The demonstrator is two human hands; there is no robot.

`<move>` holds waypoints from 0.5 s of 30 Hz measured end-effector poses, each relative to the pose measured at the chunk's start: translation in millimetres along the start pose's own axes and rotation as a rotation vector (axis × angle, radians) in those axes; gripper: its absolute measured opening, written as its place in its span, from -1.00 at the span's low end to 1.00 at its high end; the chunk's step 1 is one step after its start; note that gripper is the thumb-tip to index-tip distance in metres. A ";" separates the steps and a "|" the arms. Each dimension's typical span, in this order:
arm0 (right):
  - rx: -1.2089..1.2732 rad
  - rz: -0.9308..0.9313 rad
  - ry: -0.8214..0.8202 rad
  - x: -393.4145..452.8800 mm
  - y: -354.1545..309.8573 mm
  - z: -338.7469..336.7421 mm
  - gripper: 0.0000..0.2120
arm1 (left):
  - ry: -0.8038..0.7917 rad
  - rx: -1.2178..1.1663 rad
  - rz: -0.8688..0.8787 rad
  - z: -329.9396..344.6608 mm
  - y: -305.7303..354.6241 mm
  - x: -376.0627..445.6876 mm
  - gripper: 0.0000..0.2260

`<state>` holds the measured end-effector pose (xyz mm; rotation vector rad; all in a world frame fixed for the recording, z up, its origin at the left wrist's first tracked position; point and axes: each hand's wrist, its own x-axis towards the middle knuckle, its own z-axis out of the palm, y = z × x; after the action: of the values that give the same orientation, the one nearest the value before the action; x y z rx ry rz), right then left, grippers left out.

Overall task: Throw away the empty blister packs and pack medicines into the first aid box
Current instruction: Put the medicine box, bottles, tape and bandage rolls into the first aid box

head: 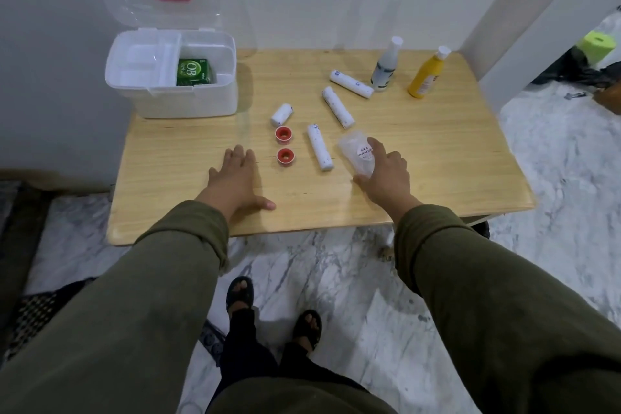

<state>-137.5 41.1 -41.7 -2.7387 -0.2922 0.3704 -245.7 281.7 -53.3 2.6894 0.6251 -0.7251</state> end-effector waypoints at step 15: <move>0.522 -0.229 0.173 20.2 -90.3 -80.0 -0.24 | 0.329 -0.094 0.123 -54.6 -10.4 -19.2 -0.18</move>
<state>-109.0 102.8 60.0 -2.1805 -0.3940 0.1209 -243.4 304.8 0.7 2.7502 0.5449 -0.2157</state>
